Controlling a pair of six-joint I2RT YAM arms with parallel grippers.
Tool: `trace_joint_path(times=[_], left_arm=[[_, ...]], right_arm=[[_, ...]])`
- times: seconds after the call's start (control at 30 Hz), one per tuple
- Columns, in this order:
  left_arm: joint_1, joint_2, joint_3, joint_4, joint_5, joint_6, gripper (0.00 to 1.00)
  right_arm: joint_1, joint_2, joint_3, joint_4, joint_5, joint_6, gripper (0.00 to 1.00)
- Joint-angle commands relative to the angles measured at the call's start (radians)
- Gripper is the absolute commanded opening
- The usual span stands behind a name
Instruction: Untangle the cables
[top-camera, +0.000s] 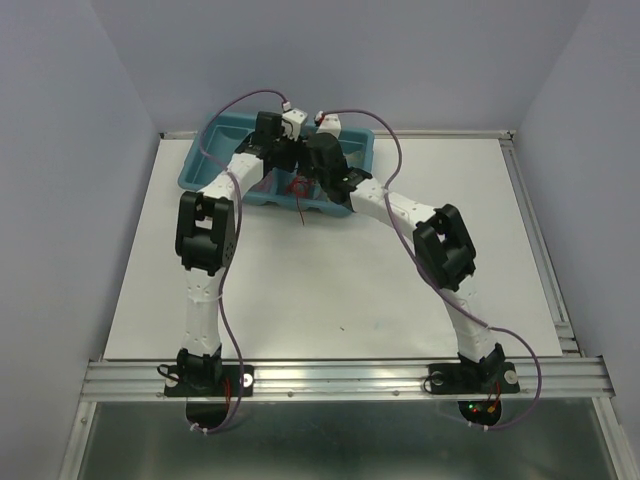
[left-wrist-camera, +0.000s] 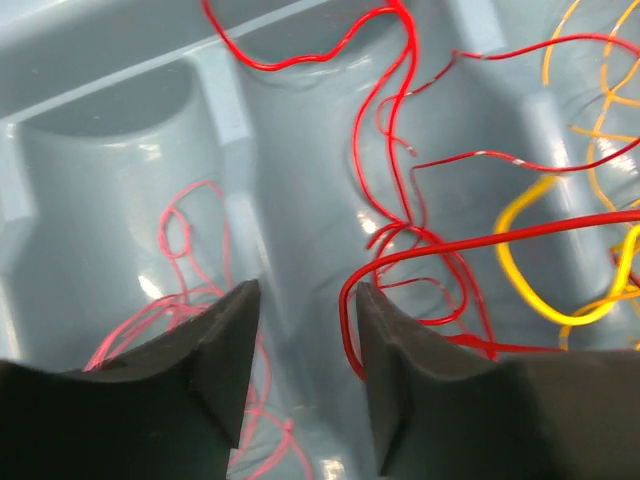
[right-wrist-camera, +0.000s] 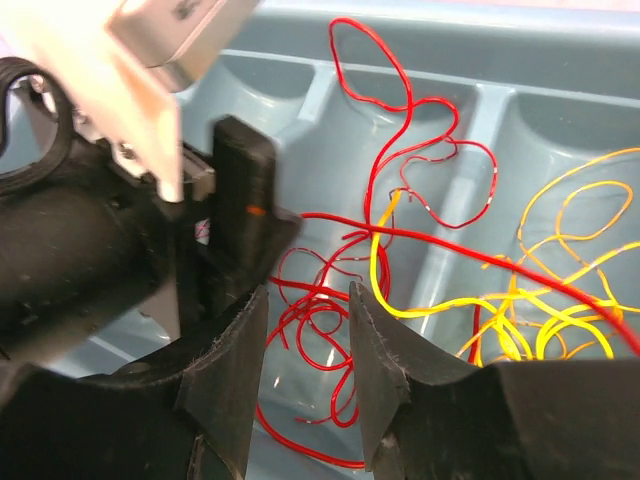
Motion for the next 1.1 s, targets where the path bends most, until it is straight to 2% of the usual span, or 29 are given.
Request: trace_joint_path(times=[0.0, 0.2, 0.23, 0.43, 0.63, 0.7, 0.93, 1.07], left_arm=[[-0.002, -0.04, -0.011, 0.022, -0.039, 0.015, 0.6], [0.006, -0.098, -0.047, 0.033, 0.009, 0.006, 0.76], [0.01, -0.117, -0.06, 0.037, 0.013, 0.003, 0.83], [0.062, -0.198, -0.091, 0.04, 0.137, -0.024, 0.92], [0.088, -0.281, -0.134, 0.017, 0.211, -0.021, 0.95], [0.087, -0.302, -0.16, 0.014, 0.22, -0.014, 0.99], [0.089, -0.301, -0.145, -0.013, 0.272, -0.025, 0.99], [0.096, -0.354, -0.22, 0.005, 0.363, 0.034, 0.98]], right_arm=[[-0.006, -0.037, -0.038, 0.076, -0.02, -0.009, 0.31], [-0.006, -0.061, -0.085, 0.097, -0.014, 0.003, 0.27], [-0.006, -0.069, -0.093, 0.105, -0.007, 0.006, 0.26], [-0.006, -0.074, -0.116, 0.128, 0.003, 0.008, 0.25], [-0.014, -0.075, -0.127, 0.143, -0.002, 0.022, 0.25], [-0.018, -0.077, -0.13, 0.148, -0.003, 0.026, 0.24], [-0.023, -0.095, -0.153, 0.166, 0.003, 0.039, 0.22], [-0.026, -0.098, -0.161, 0.176, 0.0, 0.036, 0.22]])
